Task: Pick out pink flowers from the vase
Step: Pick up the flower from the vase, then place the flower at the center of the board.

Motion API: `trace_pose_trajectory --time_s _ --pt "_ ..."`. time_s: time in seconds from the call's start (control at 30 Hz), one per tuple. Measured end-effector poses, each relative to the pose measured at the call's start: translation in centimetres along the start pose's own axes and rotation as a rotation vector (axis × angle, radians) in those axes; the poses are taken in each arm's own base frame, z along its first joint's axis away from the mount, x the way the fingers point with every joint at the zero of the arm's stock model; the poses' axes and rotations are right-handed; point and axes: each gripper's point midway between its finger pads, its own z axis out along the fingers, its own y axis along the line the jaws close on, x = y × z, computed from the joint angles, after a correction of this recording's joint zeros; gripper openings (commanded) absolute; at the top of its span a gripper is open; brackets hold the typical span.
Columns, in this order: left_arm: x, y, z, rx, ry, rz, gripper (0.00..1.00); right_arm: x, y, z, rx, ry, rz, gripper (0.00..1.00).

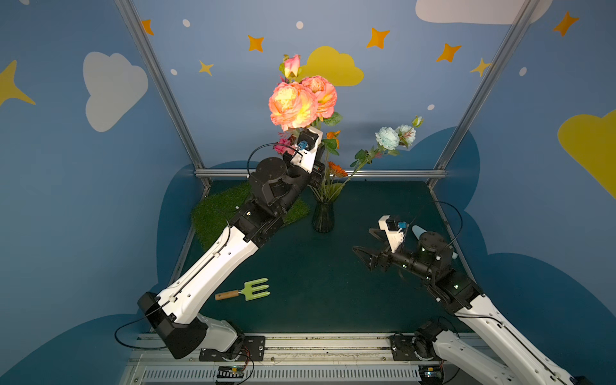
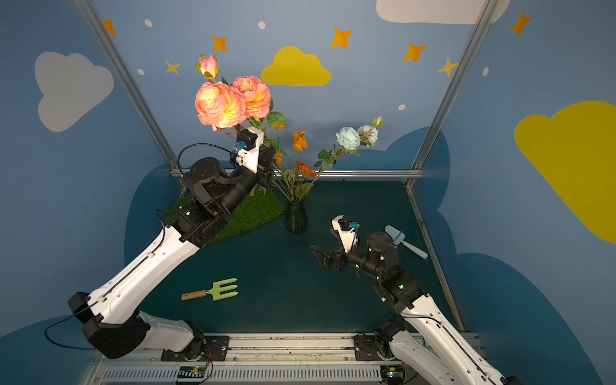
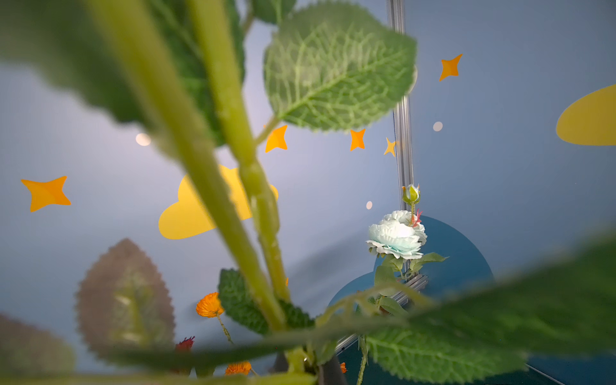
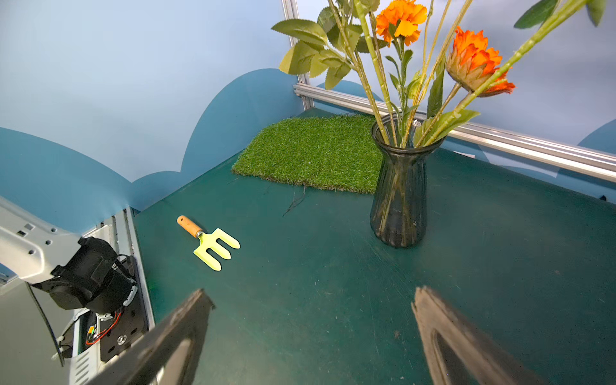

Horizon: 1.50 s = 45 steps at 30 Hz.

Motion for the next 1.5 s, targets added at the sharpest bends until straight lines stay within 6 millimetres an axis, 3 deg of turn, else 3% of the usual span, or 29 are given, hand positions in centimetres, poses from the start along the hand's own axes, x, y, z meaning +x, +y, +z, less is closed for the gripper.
trace_pose_trajectory --time_s 0.4,0.6,0.8,0.97,1.17,1.3,1.5 --pt "-5.9 1.2 -4.2 0.029 -0.066 -0.100 0.02 -0.3 0.6 -0.1 -0.017 0.002 -0.004 0.97" --pt "-6.4 1.1 -5.6 0.059 -0.018 -0.148 0.02 -1.8 1.3 -0.6 -0.032 -0.018 -0.017 0.97" --pt "-2.9 -0.1 -5.9 0.106 0.097 -0.167 0.02 -2.0 2.0 -0.7 -0.061 -0.012 -0.031 0.97" --pt "2.5 -1.8 -6.1 0.155 0.229 -0.165 0.02 -2.5 3.3 -0.5 -0.119 -0.009 -0.055 0.97" --pt "7.4 -4.1 -7.6 0.250 0.337 -0.177 0.02 -2.3 4.7 0.0 -0.196 0.013 -0.062 0.94" --pt "8.6 -5.3 -9.0 0.325 0.353 -0.204 0.02 -2.7 5.2 0.4 -0.229 0.018 -0.062 0.90" --pt "8.2 -7.0 -10.3 0.447 0.332 -0.254 0.02 -4.7 6.4 1.4 -0.303 -0.002 -0.059 0.86"
